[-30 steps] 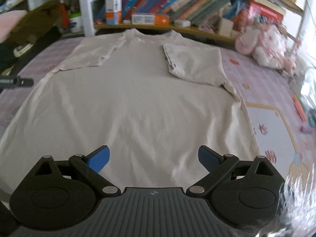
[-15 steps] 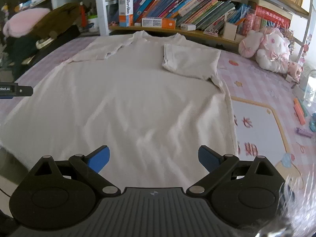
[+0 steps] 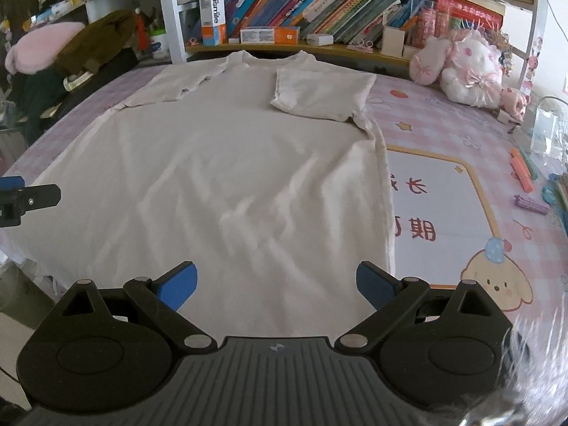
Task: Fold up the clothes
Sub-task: 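Move both open grippers back to the shirt hem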
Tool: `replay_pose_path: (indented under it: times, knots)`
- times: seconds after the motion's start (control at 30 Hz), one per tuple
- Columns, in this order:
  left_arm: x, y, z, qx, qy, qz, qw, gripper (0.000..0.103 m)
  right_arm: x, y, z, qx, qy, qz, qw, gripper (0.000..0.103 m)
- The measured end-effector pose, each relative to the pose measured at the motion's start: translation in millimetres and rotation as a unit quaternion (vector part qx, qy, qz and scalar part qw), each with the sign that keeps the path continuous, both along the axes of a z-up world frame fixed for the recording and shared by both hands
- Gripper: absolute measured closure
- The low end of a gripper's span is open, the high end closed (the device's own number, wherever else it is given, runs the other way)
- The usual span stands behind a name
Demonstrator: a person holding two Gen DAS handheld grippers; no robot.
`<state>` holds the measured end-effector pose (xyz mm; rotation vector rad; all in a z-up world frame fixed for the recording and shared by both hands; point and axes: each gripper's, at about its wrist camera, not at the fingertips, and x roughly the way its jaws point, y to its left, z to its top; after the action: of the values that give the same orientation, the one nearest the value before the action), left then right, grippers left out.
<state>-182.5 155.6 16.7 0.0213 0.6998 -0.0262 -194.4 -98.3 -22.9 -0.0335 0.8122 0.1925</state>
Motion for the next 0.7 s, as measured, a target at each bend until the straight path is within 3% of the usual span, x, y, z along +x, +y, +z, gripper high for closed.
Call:
replay_pose_path:
  times: [0.7]
  knots:
    - [-3.2,28.2,-4.7,-0.016,0.012,0.0,0.9998,0.017,-9.4,35.8,1.5,-0.008,0.012,-0.005,1.0,0.006]
